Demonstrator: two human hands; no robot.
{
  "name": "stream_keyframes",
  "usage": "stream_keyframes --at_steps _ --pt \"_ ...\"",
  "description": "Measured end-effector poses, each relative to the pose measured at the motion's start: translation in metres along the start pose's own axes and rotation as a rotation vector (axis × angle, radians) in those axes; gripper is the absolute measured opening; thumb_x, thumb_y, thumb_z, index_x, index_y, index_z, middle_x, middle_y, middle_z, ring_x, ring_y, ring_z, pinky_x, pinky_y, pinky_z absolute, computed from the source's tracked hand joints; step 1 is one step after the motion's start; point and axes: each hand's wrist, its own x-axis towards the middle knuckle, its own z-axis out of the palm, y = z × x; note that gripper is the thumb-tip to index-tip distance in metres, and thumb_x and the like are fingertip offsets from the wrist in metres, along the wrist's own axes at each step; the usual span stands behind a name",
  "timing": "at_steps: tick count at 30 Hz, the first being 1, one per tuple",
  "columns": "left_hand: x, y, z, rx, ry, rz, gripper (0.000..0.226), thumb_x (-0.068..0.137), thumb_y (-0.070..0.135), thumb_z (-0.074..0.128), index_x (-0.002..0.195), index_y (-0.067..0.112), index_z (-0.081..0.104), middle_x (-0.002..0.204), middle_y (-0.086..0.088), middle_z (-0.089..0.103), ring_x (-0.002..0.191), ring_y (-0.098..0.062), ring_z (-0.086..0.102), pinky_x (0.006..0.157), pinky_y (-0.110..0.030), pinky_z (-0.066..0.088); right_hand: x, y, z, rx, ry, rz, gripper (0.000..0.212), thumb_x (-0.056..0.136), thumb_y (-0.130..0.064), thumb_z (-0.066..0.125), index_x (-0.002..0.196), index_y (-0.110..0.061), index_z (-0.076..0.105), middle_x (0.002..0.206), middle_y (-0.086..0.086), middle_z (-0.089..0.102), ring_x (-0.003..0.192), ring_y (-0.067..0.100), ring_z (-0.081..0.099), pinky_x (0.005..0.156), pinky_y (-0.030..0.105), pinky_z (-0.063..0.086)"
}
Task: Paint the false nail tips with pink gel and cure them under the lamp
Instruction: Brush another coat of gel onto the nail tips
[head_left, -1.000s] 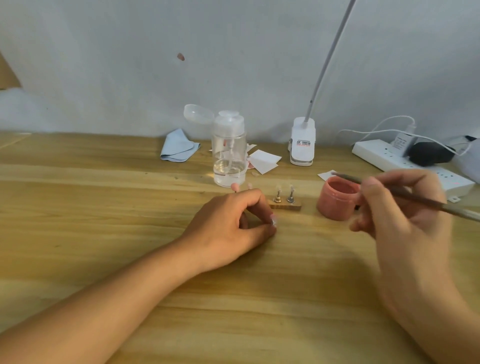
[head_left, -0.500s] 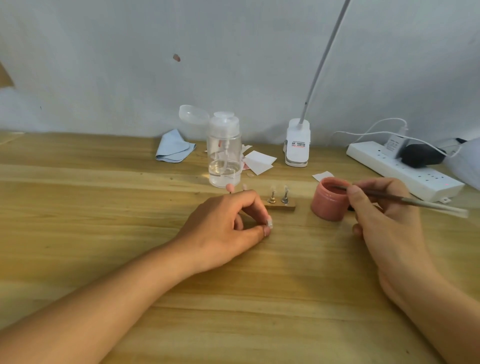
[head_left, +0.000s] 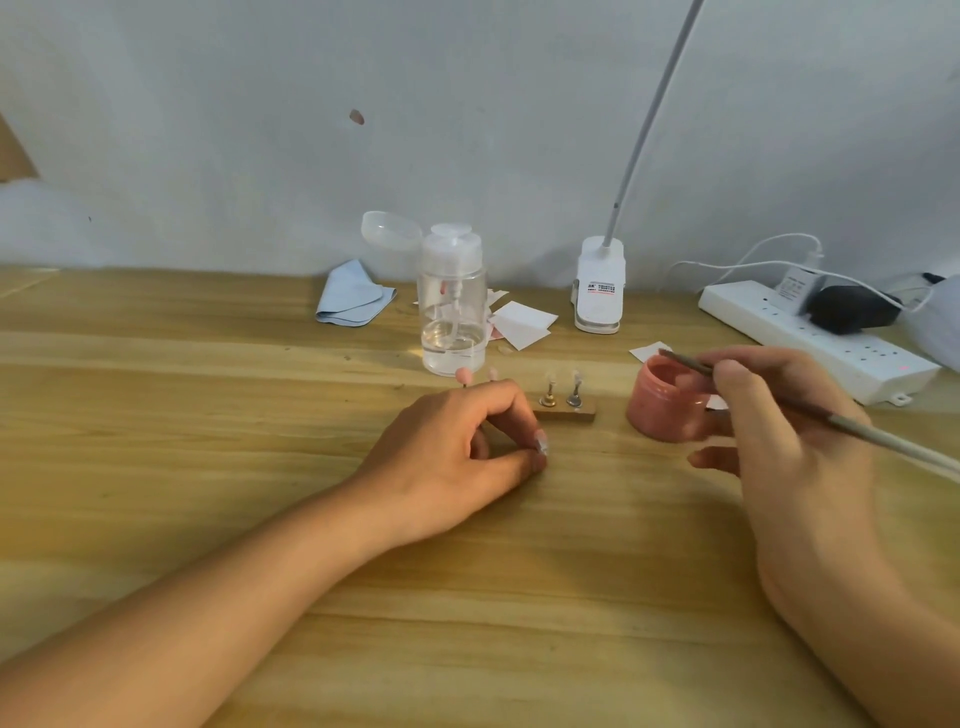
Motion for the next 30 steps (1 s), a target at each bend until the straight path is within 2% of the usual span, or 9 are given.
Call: stream_keyframes --at_steps 4,9,13,18,19,21,24,27,30 --pt "-0.001 0.002 0.001 0.027 0.000 0.021 0.018 0.083 0.017 0.076 0.079 0.029 0.064 0.056 0.037 0.055 0.042 0.000 0.043 0.048 -0.009 0.029 0.007 0.006 -0.004 -0.014 0.079 0.096 0.013 0.095 -0.013 0.055 0.085 -0.022 0.057 0.067 -0.005 0.064 0.047 0.006 0.048 0.044 0.024 0.044" --pt "0.000 0.001 0.000 0.010 0.001 0.017 0.017 0.083 0.017 0.076 0.079 0.029 0.064 0.064 0.034 0.060 0.044 -0.001 0.044 0.050 -0.010 0.029 0.009 0.011 -0.002 -0.060 0.062 0.102 0.013 0.096 -0.017 0.058 0.086 -0.024 0.055 0.086 0.002 0.063 0.043 0.004 0.045 0.042 0.018 0.044" --pt "-0.001 0.002 0.000 0.018 -0.006 0.027 0.019 0.084 0.018 0.076 0.079 0.031 0.063 0.053 0.037 0.053 0.042 0.000 0.042 0.048 -0.009 0.029 0.008 0.011 -0.003 -0.042 0.064 0.076 0.013 0.097 -0.015 0.058 0.088 -0.024 0.055 0.087 0.002 0.062 0.044 0.003 0.047 0.042 0.019 0.045" --pt "0.000 0.001 0.000 -0.003 -0.005 0.003 0.018 0.082 0.019 0.076 0.077 0.032 0.064 0.072 0.031 0.064 0.046 -0.002 0.045 0.051 -0.011 0.030 0.002 -0.003 -0.002 0.031 0.079 0.013 0.013 0.097 -0.008 0.052 0.090 -0.019 0.054 0.073 -0.002 0.060 0.049 0.006 0.048 0.043 0.022 0.045" --pt "0.000 0.001 0.000 -0.004 -0.005 0.000 0.018 0.082 0.020 0.076 0.078 0.032 0.064 0.075 0.030 0.065 0.047 -0.002 0.046 0.052 -0.012 0.031 0.000 -0.007 -0.001 0.060 0.052 0.005 0.010 0.098 -0.008 0.049 0.094 -0.016 0.054 0.069 -0.001 0.062 0.050 0.010 0.050 0.044 0.023 0.046" --pt "0.000 0.000 -0.001 0.001 -0.008 -0.004 0.018 0.083 0.022 0.076 0.078 0.034 0.063 0.081 0.028 0.067 0.050 -0.002 0.047 0.054 -0.016 0.034 -0.008 -0.013 0.003 0.134 -0.053 0.028 0.008 0.099 -0.007 0.047 0.100 -0.008 0.056 0.076 0.007 0.069 0.053 0.019 0.058 0.048 0.026 0.051" --pt "0.001 -0.001 -0.001 0.007 -0.009 -0.001 0.020 0.084 0.023 0.076 0.078 0.036 0.062 0.086 0.026 0.068 0.052 -0.003 0.048 0.055 -0.019 0.035 -0.022 -0.017 0.013 0.182 -0.188 0.101 0.008 0.093 -0.007 0.057 0.093 0.001 0.058 0.083 0.008 0.072 0.056 0.020 0.065 0.052 0.027 0.055" --pt "0.000 -0.001 -0.001 0.011 -0.006 0.002 0.019 0.083 0.023 0.076 0.078 0.035 0.063 0.080 0.028 0.066 0.051 -0.002 0.048 0.053 -0.013 0.033 -0.028 -0.016 0.015 0.201 -0.202 0.152 0.009 0.093 -0.011 0.059 0.087 -0.004 0.058 0.080 0.002 0.073 0.051 0.020 0.064 0.051 0.026 0.055" --pt "0.000 -0.002 0.000 0.001 0.002 0.016 0.018 0.083 0.021 0.077 0.078 0.033 0.064 0.073 0.031 0.064 0.048 -0.001 0.046 0.051 -0.012 0.031 -0.027 -0.016 0.014 0.213 -0.234 0.160 0.009 0.096 -0.006 0.051 0.091 -0.007 0.059 0.084 0.001 0.074 0.060 0.023 0.069 0.058 0.029 0.058"
